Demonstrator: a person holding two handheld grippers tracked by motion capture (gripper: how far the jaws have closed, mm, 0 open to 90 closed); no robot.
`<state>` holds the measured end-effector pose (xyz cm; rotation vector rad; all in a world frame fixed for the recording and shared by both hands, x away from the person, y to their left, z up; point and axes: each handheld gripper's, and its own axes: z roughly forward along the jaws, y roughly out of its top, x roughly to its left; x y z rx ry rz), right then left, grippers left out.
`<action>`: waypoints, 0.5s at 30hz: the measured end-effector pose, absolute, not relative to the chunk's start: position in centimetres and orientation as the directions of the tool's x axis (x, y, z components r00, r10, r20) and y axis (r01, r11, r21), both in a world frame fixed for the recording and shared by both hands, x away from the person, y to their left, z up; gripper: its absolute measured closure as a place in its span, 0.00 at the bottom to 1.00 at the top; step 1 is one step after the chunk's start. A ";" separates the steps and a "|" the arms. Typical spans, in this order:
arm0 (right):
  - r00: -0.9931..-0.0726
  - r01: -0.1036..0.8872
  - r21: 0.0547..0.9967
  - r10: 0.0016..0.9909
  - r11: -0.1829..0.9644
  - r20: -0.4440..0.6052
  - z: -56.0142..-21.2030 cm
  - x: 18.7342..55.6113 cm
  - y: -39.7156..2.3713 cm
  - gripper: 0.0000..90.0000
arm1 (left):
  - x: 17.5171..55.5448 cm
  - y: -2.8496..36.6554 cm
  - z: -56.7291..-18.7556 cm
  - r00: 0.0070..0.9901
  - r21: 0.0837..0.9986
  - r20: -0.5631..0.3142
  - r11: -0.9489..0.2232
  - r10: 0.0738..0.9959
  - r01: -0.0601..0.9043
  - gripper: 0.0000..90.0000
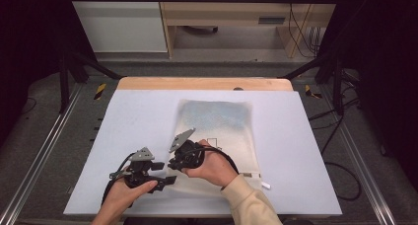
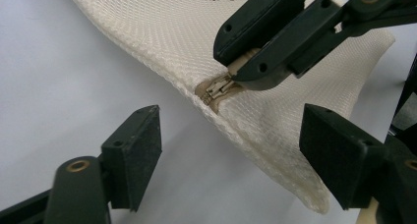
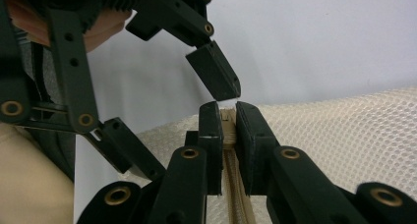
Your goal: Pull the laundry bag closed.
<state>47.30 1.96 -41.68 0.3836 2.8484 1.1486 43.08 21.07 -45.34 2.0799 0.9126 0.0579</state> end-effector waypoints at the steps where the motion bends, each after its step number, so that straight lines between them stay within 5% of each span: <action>1: -0.969 0.206 0.689 0.242 0.695 0.045 -41.6 47.3 1.9 0.91 | 43.2 21.0 -45.4 0.737 0.715 -0.269 -0.384 0.620 0.584 0.27; 15: -0.965 0.213 0.695 0.258 0.687 0.041 -41.3 47.4 1.7 0.91 | 44.7 20.2 -45.9 0.769 0.692 -0.333 -0.412 0.546 0.593 0.36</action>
